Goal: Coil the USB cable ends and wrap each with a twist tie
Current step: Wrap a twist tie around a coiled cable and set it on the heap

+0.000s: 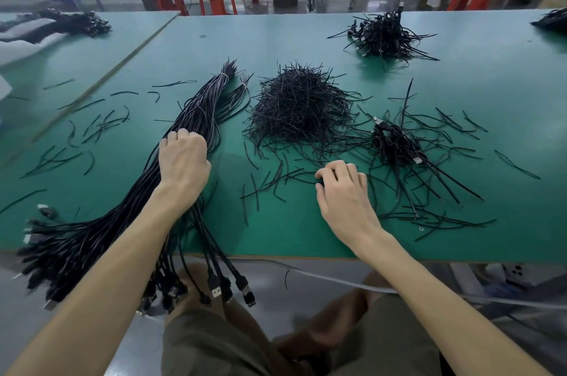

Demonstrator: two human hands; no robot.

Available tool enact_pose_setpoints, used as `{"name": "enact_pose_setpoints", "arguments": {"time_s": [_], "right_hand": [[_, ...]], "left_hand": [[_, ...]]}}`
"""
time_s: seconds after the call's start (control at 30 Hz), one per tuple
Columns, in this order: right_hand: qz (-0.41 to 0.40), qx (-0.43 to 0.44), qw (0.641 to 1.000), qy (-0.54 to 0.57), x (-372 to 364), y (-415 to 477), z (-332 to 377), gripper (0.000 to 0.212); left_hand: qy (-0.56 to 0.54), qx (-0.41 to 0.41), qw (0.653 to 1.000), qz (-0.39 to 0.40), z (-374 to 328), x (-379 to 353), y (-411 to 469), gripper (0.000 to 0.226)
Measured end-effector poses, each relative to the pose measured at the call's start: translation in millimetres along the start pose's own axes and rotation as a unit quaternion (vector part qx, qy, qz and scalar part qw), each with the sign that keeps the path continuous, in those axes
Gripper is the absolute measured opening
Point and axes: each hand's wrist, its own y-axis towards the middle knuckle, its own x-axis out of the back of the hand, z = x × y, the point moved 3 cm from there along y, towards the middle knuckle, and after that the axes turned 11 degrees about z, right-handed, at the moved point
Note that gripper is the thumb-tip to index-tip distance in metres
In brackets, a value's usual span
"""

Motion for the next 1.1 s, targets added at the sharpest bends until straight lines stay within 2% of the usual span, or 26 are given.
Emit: {"name": "enact_pose_setpoints", "arguments": {"time_s": [0.1, 0.2, 0.3, 0.43, 0.5, 0.6, 0.67, 0.73, 0.8, 0.87, 0.97, 1.1], "right_hand": [[-0.004, 0.002, 1.0, -0.004, 0, 0, 0, 0.016], [-0.004, 0.006, 1.0, -0.011, -1, 0, 1, 0.021], [-0.009, 0.009, 1.0, -0.01, 0, 0, 2, 0.032], [-0.04, 0.063, 0.997, 0.004, 5, -2, 8, 0.05], [-0.039, 0.126, 0.991, 0.026, 8, -5, 11, 0.059], [-0.012, 0.191, 0.981, 0.037, 11, -7, 13, 0.066], [-0.01, 0.202, 0.978, 0.053, 13, -7, 15, 0.061], [-0.018, 0.209, 0.975, 0.079, 16, -9, 16, 0.048], [-0.039, 0.213, 0.972, 0.089, 17, -11, 16, 0.031], [-0.069, 0.216, 0.971, 0.07, 18, -12, 16, 0.022], [-0.112, 0.214, 0.97, 0.033, 20, -14, 15, 0.012], [-0.173, 0.13, 0.973, 0.084, 25, -14, 5, 0.01]], "left_hand": [[-0.095, -0.006, 0.995, 0.018, -5, 6, -4, 0.016], [-0.207, -0.04, 0.97, 0.124, -21, 5, -14, 0.016], [-0.222, -0.103, 0.949, 0.197, -44, 10, -30, 0.02], [-0.241, -0.254, 0.866, 0.356, -75, 13, -64, 0.015], [-0.255, -0.286, 0.851, 0.36, -85, 12, -74, 0.014], [-0.342, -0.257, 0.851, 0.303, -92, 11, -69, 0.018], [-0.408, -0.214, 0.85, 0.255, -90, 12, -59, 0.018], [-0.419, -0.201, 0.854, 0.234, -89, 9, -54, 0.017], [-0.394, -0.218, 0.86, 0.242, -91, 3, -55, 0.02], [-0.377, -0.246, 0.853, 0.266, -92, -4, -59, 0.02], [-0.405, -0.291, 0.808, 0.315, -86, -7, -65, 0.014], [-0.368, -0.34, 0.74, 0.45, -43, -4, -65, 0.033]]}}
